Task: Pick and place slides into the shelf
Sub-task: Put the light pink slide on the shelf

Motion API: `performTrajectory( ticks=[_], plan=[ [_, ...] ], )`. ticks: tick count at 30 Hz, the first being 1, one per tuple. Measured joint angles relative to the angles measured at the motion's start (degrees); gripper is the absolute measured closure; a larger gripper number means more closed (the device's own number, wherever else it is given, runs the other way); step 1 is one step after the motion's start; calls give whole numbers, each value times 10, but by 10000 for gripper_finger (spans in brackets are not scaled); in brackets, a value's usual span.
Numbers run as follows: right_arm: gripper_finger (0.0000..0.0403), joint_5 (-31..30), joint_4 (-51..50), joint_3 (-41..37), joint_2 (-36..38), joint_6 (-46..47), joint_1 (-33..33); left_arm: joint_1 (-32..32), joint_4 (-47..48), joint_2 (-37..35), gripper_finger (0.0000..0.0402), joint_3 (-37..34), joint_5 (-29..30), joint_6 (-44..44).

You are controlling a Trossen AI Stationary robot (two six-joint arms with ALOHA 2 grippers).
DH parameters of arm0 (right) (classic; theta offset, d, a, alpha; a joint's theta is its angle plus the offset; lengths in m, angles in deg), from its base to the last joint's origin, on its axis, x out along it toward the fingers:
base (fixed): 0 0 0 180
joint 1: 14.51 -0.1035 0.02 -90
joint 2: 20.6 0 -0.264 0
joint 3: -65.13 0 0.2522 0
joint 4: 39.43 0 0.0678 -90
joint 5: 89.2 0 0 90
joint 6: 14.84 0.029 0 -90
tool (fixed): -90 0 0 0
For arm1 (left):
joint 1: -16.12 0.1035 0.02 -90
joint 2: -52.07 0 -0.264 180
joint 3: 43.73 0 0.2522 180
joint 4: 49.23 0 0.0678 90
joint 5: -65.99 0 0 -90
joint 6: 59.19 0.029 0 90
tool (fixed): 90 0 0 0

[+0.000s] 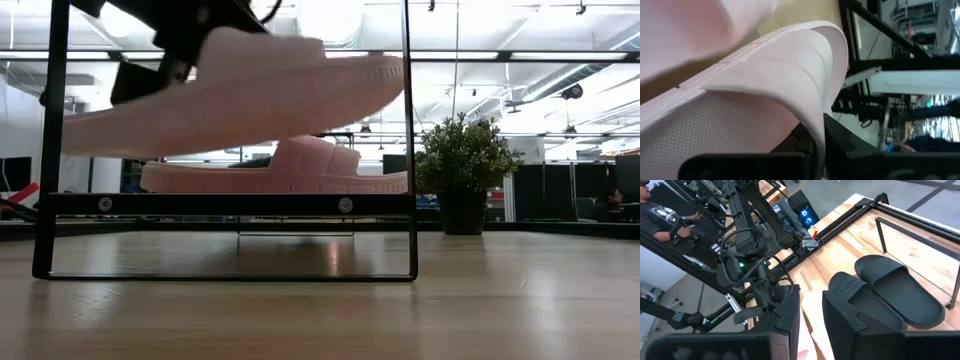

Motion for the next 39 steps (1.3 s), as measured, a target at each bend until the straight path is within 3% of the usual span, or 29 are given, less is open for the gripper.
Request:
performTrajectory(
  ticks=[21,39],
  plan=[
    [328,4,3,0,0,-18,0,13,-6,53,401,7,26,-116],
    [321,9,4,0,0,-42,0,15,-3,69,401,55,17,-114]
  ],
)
